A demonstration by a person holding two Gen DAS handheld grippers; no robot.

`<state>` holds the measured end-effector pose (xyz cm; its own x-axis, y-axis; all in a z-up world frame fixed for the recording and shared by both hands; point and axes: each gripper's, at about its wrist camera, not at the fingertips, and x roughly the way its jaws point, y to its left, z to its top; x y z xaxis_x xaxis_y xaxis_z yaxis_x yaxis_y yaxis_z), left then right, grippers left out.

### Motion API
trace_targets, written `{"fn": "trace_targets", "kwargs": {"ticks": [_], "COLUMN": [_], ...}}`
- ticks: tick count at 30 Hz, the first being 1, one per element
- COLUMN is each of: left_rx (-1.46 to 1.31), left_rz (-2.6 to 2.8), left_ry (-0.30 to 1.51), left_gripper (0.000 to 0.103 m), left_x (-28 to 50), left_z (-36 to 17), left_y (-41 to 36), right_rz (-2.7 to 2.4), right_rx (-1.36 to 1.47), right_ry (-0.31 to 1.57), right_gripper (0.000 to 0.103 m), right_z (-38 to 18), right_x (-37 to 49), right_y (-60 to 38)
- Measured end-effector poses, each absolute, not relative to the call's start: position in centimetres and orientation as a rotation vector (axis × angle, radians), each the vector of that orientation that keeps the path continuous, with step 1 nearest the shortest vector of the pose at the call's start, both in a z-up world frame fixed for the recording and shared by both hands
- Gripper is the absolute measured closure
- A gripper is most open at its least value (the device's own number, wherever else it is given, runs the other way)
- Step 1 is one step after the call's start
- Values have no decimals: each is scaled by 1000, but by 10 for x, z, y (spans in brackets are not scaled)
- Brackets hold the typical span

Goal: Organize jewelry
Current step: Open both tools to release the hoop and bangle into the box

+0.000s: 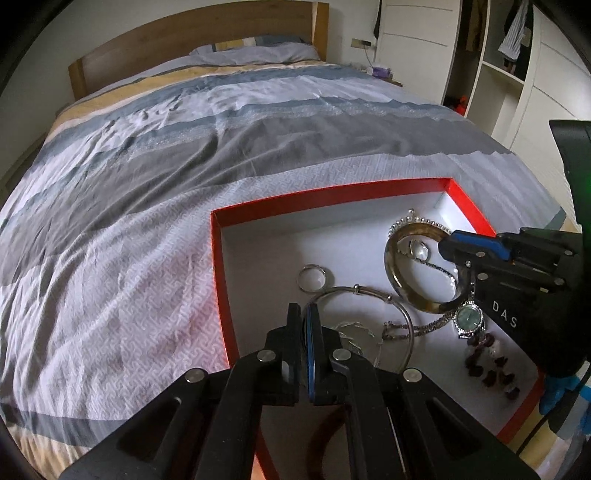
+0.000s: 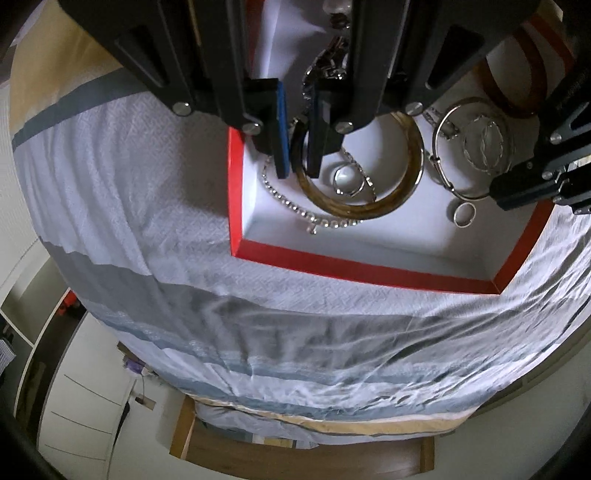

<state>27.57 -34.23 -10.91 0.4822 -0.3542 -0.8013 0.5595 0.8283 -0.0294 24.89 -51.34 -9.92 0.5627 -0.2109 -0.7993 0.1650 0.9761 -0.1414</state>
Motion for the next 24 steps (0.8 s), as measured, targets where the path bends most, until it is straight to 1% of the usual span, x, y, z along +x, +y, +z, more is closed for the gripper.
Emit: {"fn": "trace_targets", "kwargs": {"ticks": [2,4,6,7,9,11,12,16,18,22,24], "left_rx": [247,242,244,241,227,218,210,194,189,177,172], "left_rz": [-568,-569,-561,-559,-568,-569,-570,-562,-544,-518,-500], "left_ry": [916,918,910,905,900,897,892,874,863,847,837], "left_gripper": [97,91,76,73,72,69,65,55,49,46,41], "left_x": [275,273,269,266,261,255,249,229,215,190,177], "left_z": [-108,-106,-101,-98,-91,-84,-78,-59,-49,-32,-24], "left_y": [-342,-342,-340,-338,-335,-332,-329,-317,-309,-293,-284], "right_rz": [-226,-236,-220,-215,-222,-222,-224,-243,-250,-262,-260], "right_rx": [-38,-20,9,15,6,18,26,59,80,123,139], "right_ry": [943,926,914,909,888,871,865,843,834,828,825], "right_gripper": [93,87,80,79,68,67,67,67,67,64,63], "right_z": [-97,-93,-88,-85,-76,-66,-62,-41,-33,-19,-14], "right_x": [248,245,241,237,230,221,216,188,174,143,130], "right_y": [-516,-518,-519,-518,-515,-513,-512,-509,-507,-496,-489]}}
